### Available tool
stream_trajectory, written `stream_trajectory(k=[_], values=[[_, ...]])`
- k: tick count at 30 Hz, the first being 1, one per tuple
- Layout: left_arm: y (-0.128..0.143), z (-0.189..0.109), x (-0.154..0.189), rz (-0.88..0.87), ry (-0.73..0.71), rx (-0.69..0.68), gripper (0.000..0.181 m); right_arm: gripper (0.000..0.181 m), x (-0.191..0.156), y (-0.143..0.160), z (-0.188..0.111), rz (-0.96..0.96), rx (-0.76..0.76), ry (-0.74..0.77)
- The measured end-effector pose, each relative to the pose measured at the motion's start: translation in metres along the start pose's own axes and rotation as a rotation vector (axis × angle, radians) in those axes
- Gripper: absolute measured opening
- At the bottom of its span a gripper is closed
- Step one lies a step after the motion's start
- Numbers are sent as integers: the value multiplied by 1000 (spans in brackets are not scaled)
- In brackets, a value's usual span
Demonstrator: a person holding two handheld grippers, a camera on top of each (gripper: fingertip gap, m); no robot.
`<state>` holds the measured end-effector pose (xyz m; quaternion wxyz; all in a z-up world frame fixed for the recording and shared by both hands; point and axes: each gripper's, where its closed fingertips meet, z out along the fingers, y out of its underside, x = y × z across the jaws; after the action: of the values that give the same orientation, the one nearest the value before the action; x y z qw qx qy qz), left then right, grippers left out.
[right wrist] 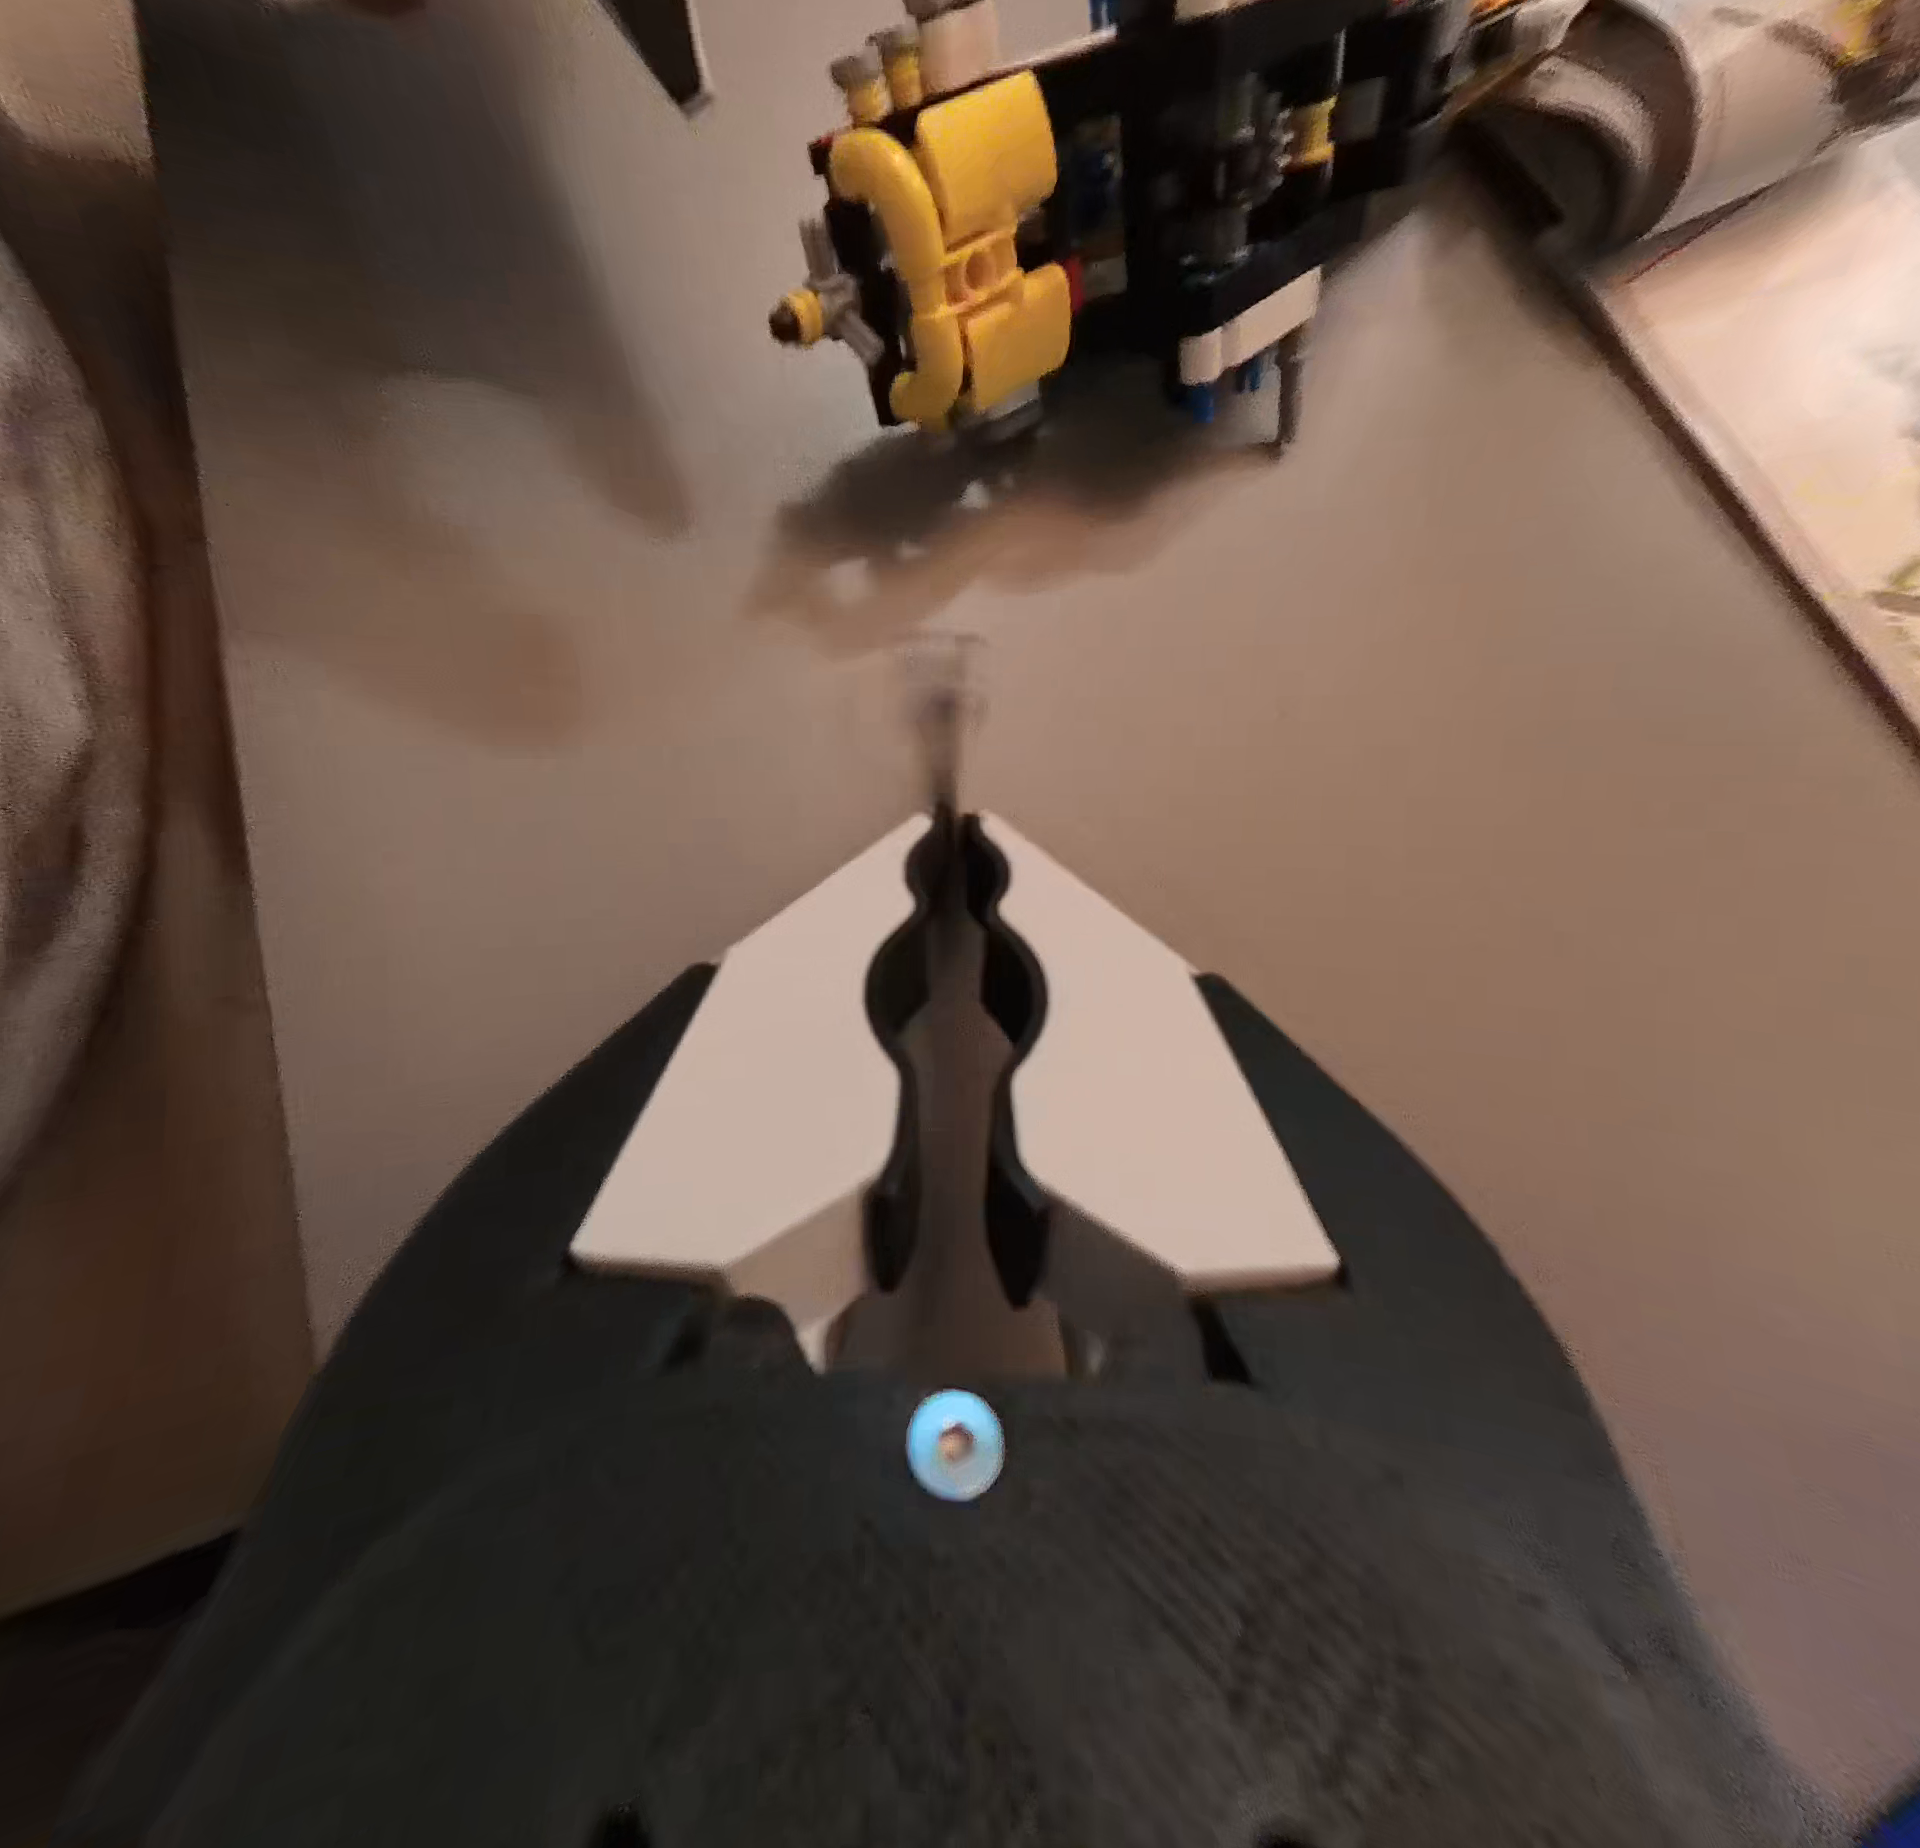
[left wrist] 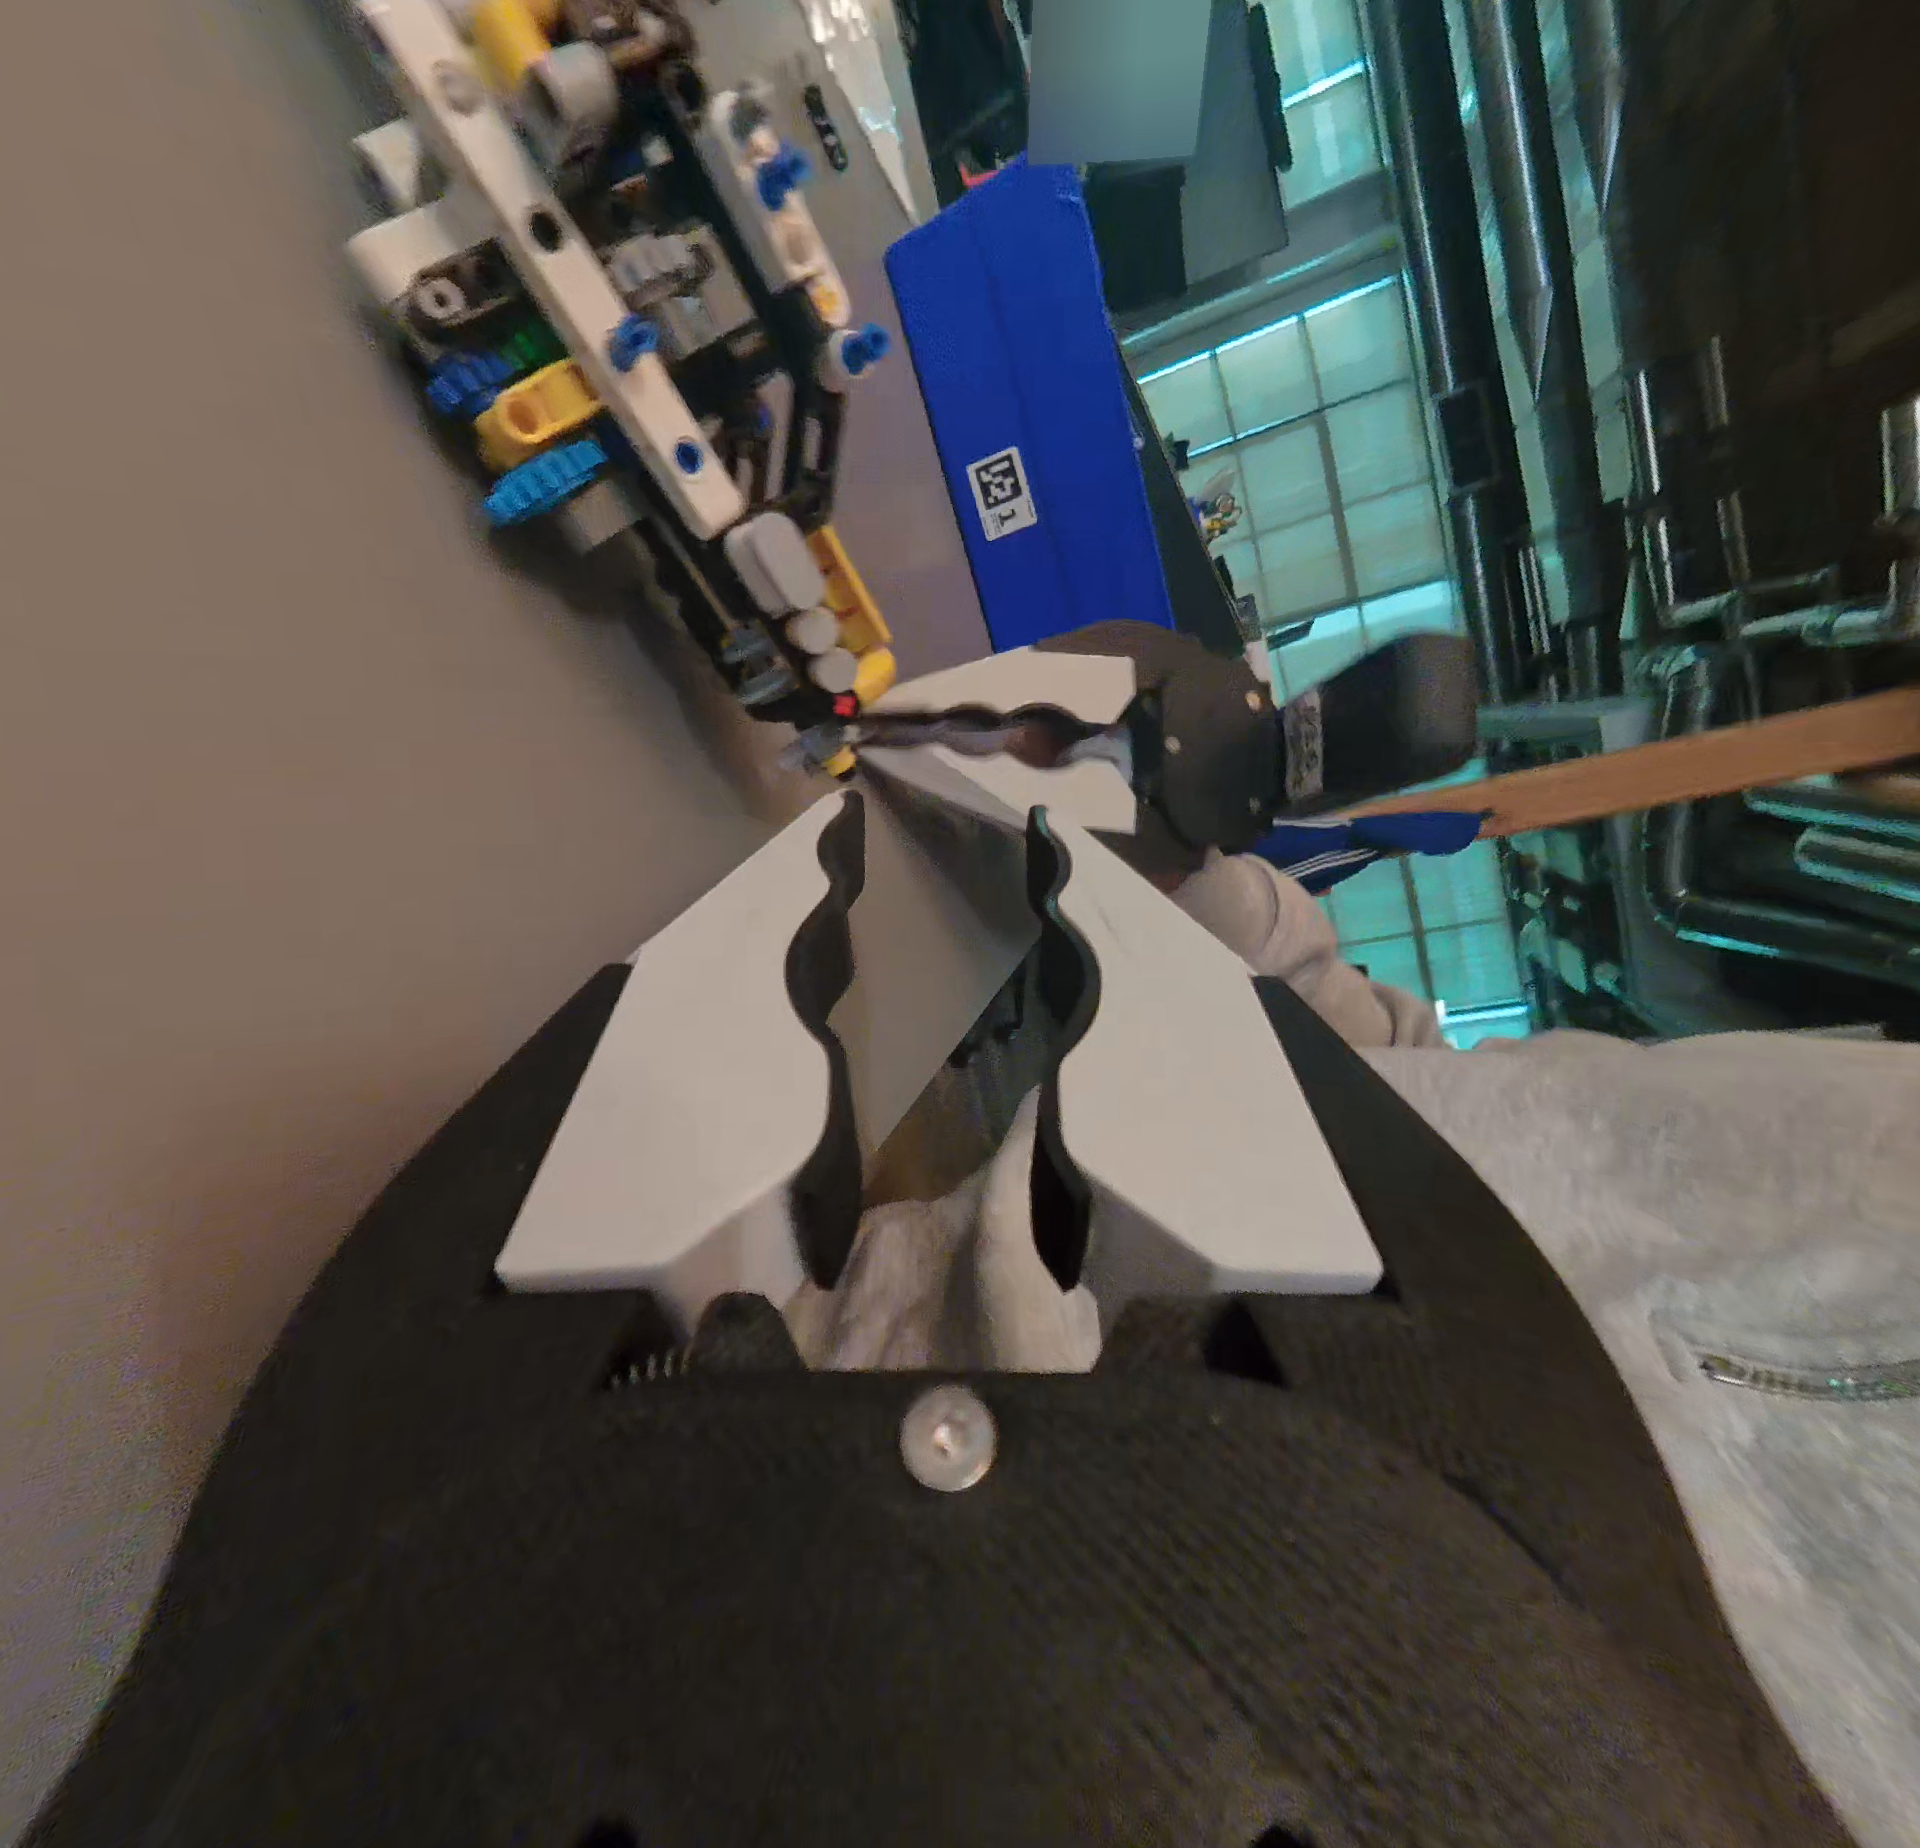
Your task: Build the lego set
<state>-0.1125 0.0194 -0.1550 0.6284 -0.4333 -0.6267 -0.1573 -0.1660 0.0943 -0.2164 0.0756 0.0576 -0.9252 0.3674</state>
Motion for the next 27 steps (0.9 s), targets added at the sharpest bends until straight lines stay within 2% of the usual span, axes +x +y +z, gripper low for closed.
stream_trajectory(k=[2, 5, 7, 9, 13, 15, 17, 22, 27], values=[[-1, 0, 10, 84, 8, 5, 35, 0, -6, -6, 2, 99, -7, -101], [-2, -3, 23, 286, 8, 0, 47, 0, -20, -35, -15, 437, 81, -325], [3, -1, 33, 411, 26, -46, 47, 0, -31, -68, -39, 669, 209, -544], [13, 5, 42, 439, 77, -109, 41, 0, -37, -86, -57, 764, 259, -671], [17, 14, 66, 261, 263, -134, 35, 0, -58, -81, -60, 595, 178, -651], [22, 18, 61, 235, 255, -166, 0, 0, -63, -90, -63, 566, 232, -657], [24, 16, 63, 228, 278, -174, 0, 0, -62, -97, -67, 577, 286, -653], [23, 9, 72, 219, 325, -161, 24, 0, -55, -100, -69, 613, 330, -649], [26, 9, 75, 207, 333, -177, 6, 0, -56, -108, -72, 634, 368, -684]])
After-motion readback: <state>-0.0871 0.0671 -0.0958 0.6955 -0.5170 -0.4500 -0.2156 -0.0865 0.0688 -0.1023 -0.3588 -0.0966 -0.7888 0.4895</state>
